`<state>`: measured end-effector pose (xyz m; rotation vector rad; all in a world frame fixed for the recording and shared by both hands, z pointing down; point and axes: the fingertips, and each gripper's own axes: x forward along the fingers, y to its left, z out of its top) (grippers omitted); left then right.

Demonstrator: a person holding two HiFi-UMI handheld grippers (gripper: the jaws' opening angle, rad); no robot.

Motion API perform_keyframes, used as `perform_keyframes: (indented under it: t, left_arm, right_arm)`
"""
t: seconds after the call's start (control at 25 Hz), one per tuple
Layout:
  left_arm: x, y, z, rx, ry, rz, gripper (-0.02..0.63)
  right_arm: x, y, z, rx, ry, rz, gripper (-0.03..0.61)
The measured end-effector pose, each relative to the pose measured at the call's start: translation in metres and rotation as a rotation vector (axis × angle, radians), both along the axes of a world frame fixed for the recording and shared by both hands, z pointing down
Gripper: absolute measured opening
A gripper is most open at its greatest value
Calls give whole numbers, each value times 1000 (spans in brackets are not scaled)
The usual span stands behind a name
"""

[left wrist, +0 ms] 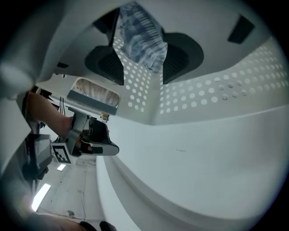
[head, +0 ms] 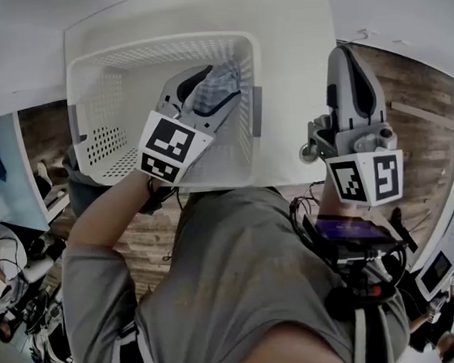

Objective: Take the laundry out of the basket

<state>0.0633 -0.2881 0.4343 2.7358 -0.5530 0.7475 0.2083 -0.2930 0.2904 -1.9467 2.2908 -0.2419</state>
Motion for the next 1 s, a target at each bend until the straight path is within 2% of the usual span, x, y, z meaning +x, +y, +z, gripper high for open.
perform_keyframes:
  t: [0.24, 0.4, 0.68, 0.72, 0.84, 0.88, 1.0]
  left_arm:
    - [4, 5, 23, -50, -70, 61, 289]
    - [5, 13, 48, -128, -132, 102, 298]
    - [-5, 14, 87, -192, -233, 114, 293]
    - [-7, 13, 90, -196, -238, 107, 280]
    - [-8, 3, 88, -172, -250, 76, 126]
    - [-8, 1, 87, -161, -255, 68, 96]
    - [-4, 2, 87, -145, -272, 60, 57]
  right_arm:
    - [10, -3, 4, -7, -10, 33, 8]
    - [17, -5, 6, -11, -15, 55, 8]
    - [28, -1, 9, -24, -16, 101, 8]
    - [30, 1, 9, -24, -17, 105, 8]
    - [34, 6, 7, -18, -20, 111, 8]
    - [36, 8, 6, -15, -21, 110, 8]
    - [44, 18, 7, -1, -28, 107, 8]
